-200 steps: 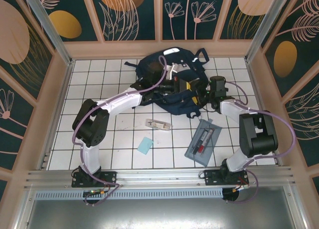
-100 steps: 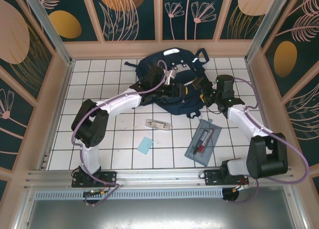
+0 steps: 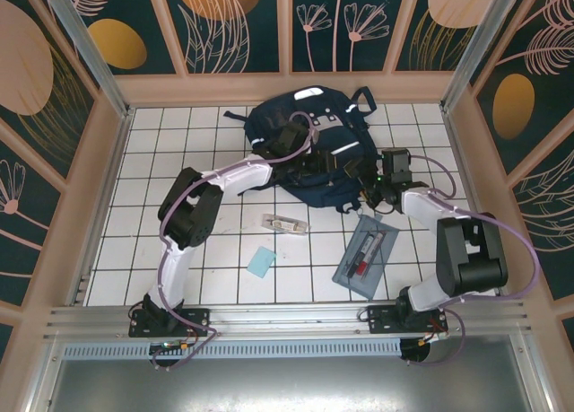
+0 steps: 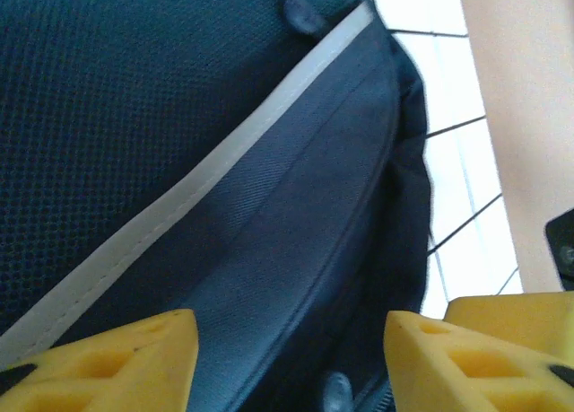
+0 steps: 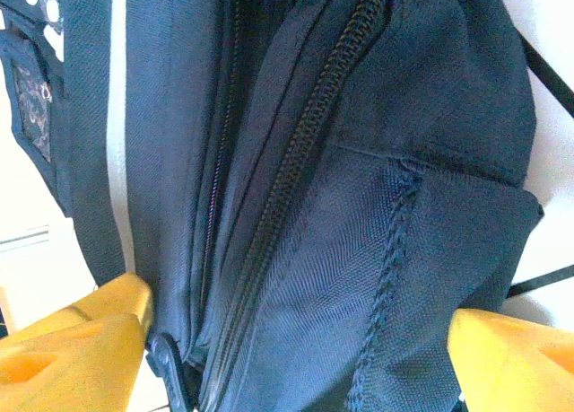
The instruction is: Pack the student bag
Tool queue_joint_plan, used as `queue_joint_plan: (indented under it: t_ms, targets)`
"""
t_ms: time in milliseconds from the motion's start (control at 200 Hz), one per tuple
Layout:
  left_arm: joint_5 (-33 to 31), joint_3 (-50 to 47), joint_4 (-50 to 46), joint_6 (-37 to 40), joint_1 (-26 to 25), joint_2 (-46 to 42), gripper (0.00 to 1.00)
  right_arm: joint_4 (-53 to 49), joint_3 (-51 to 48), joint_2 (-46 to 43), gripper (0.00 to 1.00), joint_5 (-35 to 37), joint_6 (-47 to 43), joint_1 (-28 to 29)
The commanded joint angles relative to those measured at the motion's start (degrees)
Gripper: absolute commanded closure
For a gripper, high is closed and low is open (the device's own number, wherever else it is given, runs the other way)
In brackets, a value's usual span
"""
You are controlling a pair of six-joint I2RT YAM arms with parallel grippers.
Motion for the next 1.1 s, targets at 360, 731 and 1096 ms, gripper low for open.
queue_joint_plan:
  t_ms: [360, 731, 1096]
  targets:
    - [1.3, 2.5, -5.8, 0.9, -3.0, 4.3, 0.46, 10.9, 0.7, 11.4, 0.56, -0.4, 3.4, 2.3]
    - [-0.2, 0.2, -5.3, 0.5, -4.6, -1.0, 0.38, 12.7, 0.5, 13.1, 0.63, 0.0, 4.4, 3.4]
    - [-1.3, 1.0, -7.0, 11.6, -5.0, -3.3, 0.4, 11.8, 2.3, 13.2, 0.63, -1.1, 4.0, 3.5]
